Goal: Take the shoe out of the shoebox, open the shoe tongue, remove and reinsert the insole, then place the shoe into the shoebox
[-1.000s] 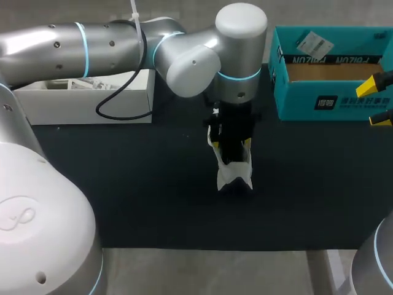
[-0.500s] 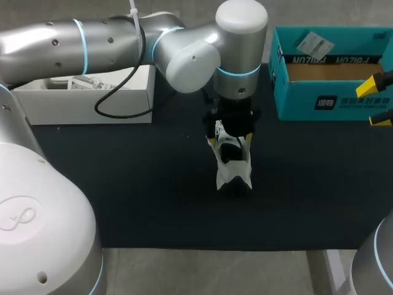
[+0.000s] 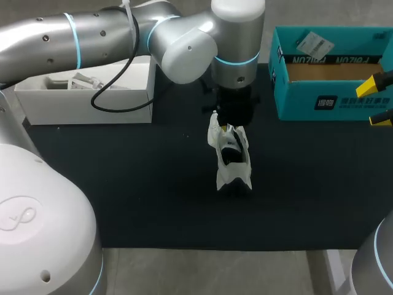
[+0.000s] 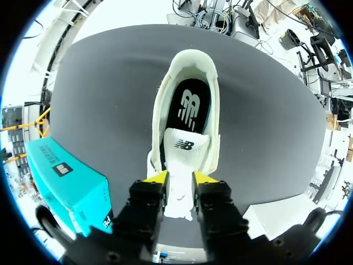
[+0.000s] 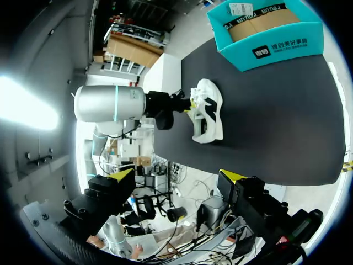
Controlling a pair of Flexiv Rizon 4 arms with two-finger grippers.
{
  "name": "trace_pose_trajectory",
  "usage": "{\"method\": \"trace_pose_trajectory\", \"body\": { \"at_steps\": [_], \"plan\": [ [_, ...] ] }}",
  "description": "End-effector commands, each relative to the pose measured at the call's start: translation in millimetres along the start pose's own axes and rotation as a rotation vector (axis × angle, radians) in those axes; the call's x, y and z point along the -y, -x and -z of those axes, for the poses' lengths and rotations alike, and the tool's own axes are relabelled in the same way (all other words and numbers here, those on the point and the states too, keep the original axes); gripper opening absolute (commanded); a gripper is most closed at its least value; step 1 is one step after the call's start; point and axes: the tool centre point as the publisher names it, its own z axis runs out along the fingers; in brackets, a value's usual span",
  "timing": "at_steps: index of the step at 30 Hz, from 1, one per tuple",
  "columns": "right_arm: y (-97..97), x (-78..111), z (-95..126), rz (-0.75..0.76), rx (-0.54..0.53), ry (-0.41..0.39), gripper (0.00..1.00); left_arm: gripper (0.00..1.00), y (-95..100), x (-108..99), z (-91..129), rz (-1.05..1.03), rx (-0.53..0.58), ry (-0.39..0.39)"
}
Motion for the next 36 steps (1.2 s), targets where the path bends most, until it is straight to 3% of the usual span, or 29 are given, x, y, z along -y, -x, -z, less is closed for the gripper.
{"method": "trace_pose_trajectory", "body": {
  "at_steps": [1,9,31,36],
  "plan": [
    [0.2,0.5,0,-0.001,0.003,0.001,1.0,0.0,-4.9,-5,14,0.011,0.007,0.017],
    [0.2,0.5,0,-0.001,0.003,0.001,1.0,0.0,-10.6,-15,17,0.052,0.013,0.035],
    [0.2,0.5,0,-0.001,0.003,0.001,1.0,0.0,-12.5,32,-37,-0.002,-0.061,-0.085],
    [0.2,0.5,0,-0.001,0.003,0.001,1.0,0.0,-13.8,34,-34,0.032,-0.072,-0.101]
  ]
}}
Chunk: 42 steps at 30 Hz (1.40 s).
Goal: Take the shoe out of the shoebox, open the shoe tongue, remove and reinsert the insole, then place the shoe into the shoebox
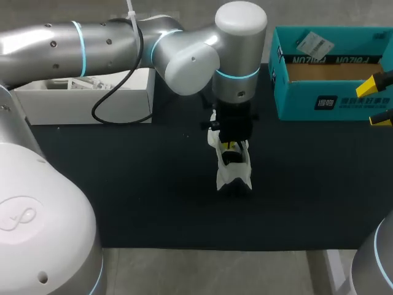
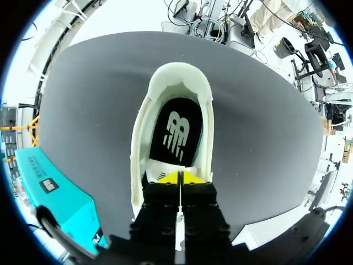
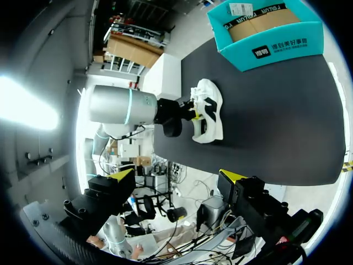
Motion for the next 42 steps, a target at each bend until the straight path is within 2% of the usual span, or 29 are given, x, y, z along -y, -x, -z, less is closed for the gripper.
{"method": "trace_pose_trajectory", "body": {
  "at_steps": [1,6,7,9,12,13,14,27,28,29,30,32,35,39,40,42],
  "plan": [
    [0.2,0.4,0,-0.001,0.003,0.001,1.0,0.0,2.4,-1,8,0.028,0.006,-0.005],
    [0.2,0.4,0,-0.001,0.003,0.001,1.0,0.0,1.9,-1,42,0.125,0.016,-0.017],
    [0.2,0.4,0,-0.001,0.003,0.001,1.0,0.0,0.6,-1,49,0.192,0.003,-0.047],
    [0.2,0.4,0,-0.001,0.003,0.001,1.0,0.0,-4.1,-5,57,0.384,-0.042,-0.058],
    [0.2,0.4,0,-0.001,0.003,0.001,1.0,0.0,-10.2,1,66,0.603,0.041,-0.093],
    [0.2,0.4,0,-0.001,0.003,0.001,1.0,0.0,-11.8,4,68,0.66,0.111,-0.099],
    [0.2,0.4,0,-0.001,0.003,0.001,1.0,0.0,-11.1,10,69,0.649,0.183,-0.135],
    [0.2,0.4,0,-0.001,0.003,0.001,1.0,0.0,-11.1,10,69,0.649,0.183,-0.135],
    [0.2,0.4,0,-0.001,0.003,0.001,1.0,0.0,-13.5,13,66,0.765,0.145,-0.114],
    [0.2,0.4,0,-0.001,0.003,0.001,1.0,0.0,-15.4,19,63,0.853,0.095,-0.038],
    [0.2,0.4,0,-0.001,0.003,0.001,1.0,0.0,-16.7,26,61,0.915,0.085,-0.003],
    [0.2,0.4,0,-0.001,0.003,0.001,1.0,0.0,-18.2,41,63,0.973,0.122,0.004],
    [0.2,0.4,0,-0.001,0.003,0.001,1.0,0.0,-20.7,54,64,1.12,0.109,0.135],
    [0.2,0.4,0,-0.001,0.003,0.001,1.0,0.0,-25.4,68,65,1.304,0.172,0.067],
    [0.2,0.4,0,-0.001,0.003,0.001,1.0,0.11,-26.6,72,65,1.338,0.167,0.083],
    [0.2,0.4,0,-0.001,0.003,0.001,1.0,0.32,-26.4,79,66,1.368,0.178,0.056]
  ]
}}
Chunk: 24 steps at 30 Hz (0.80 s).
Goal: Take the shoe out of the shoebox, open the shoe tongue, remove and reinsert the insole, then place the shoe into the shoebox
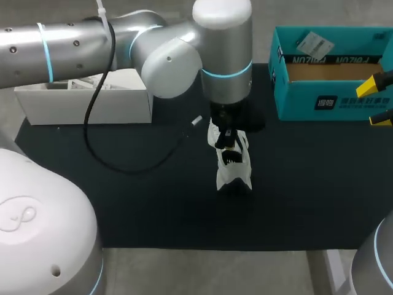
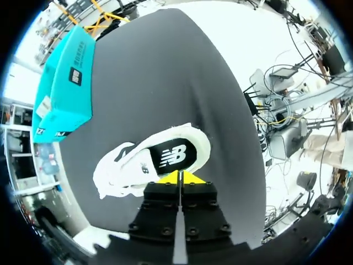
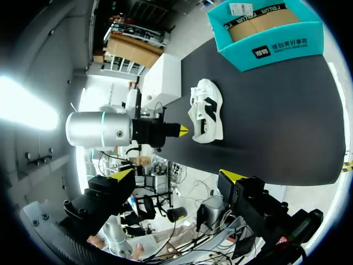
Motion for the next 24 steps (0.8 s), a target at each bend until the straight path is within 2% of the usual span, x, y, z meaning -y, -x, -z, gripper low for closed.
{"method": "trace_pose_trajectory", "body": {
  "at_steps": [1,2,4,5,6,7,8,10,11,13,16,20,22,24],
  "plan": [
    [0.2,0.4,0,-0.001,0.003,0.001,1.0,0.34,-15.7,7,5,0.344,0.107,0.057],
    [0.2,0.4,0,-0.001,0.003,0.001,1.0,0.38,-17.8,8,5,0.347,0.104,0.05],
    [0.2,0.4,0,-0.001,0.003,0.001,1.0,0.51,-21.2,10,4,0.35,0.088,0.053],
    [0.2,0.4,0,-0.001,0.003,0.001,1.0,0.75,-22.8,11,3,0.35,0.089,0.052],
    [0.2,0.4,0,-0.001,0.003,0.001,1.0,0.9,-24.4,13,2,0.348,0.096,0.057],
    [0.2,0.4,0,-0.001,0.003,0.001,1.0,0.92,-25.4,14,0,0.344,0.092,0.063],
    [0.2,0.4,0,-0.001,0.003,0.001,1.0,0.91,-25.9,15,-2,0.345,0.096,0.056],
    [0.2,0.4,0,-0.001,0.003,0.001,1.0,0.84,-26.2,16,-10,0.358,0.086,0.048],
    [0.2,0.4,0,-0.001,0.003,0.001,1.0,0.84,-26.6,17,-13,0.371,0.086,0.045],
    [0.2,0.4,0,-0.001,0.003,0.001,1.0,0.7,-28.5,21,-18,0.378,0.088,0.025],
    [0.2,0.4,0,-0.001,0.003,0.001,1.0,0.6,-32.9,25,-27,0.383,0.075,0.007],
    [0.2,0.4,0,-0.001,0.003,0.001,1.0,0.58,-38.1,24,-45,0.392,0.041,0.02],
    [0.2,0.4,0,-0.001,0.003,0.001,1.0,0.64,-39.4,23,-54,0.401,0.045,0.084],
    [0.2,0.4,0,-0.001,0.003,0.001,1.0,0.66,-39.5,23,-60,0.406,0.039,0.089]
  ]
}}
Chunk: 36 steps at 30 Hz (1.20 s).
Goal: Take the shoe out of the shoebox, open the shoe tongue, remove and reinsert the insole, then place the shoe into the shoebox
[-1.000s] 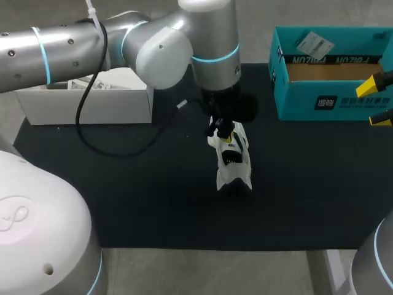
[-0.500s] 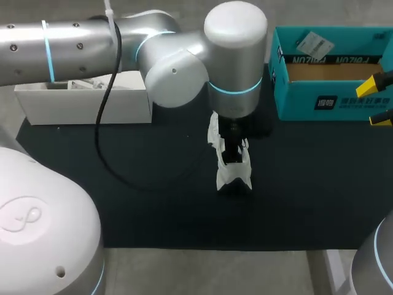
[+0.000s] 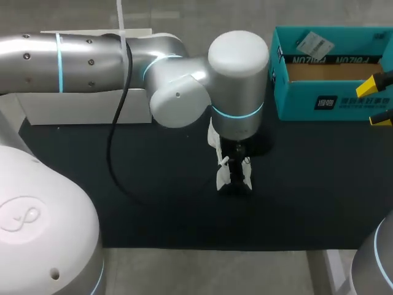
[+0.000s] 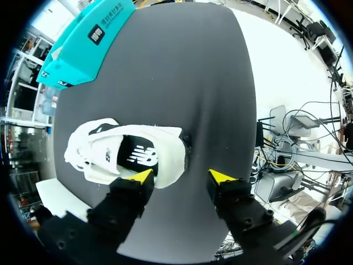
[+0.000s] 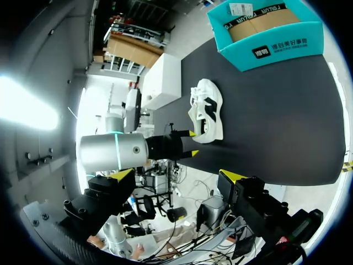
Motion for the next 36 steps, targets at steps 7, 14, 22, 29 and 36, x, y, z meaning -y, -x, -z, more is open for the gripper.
{"method": "trace_pose_trajectory", "body": {
  "at_steps": [7,14,22,29,36],
  "plan": [
    [0.2,0.4,0,-0.001,0.003,0.001,1.0,0.61,-2.4,17,-32,0.042,0.0,0.053],
    [0.2,0.4,0,-0.001,0.003,0.001,1.0,0.59,-1.4,14,-45,0.058,-0.015,0.082],
    [0.2,0.4,0,-0.001,0.003,0.001,1.0,0.28,2.6,15,-60,0.068,-0.04,0.075],
    [0.2,0.4,0,-0.001,0.003,0.001,1.0,0.0,-0.3,17,-55,0.05,-0.042,0.067],
    [0.2,0.4,0,-0.001,0.003,0.001,1.0,0.0,-12.5,22,-19,0.009,-0.067,-0.025]
  ]
}}
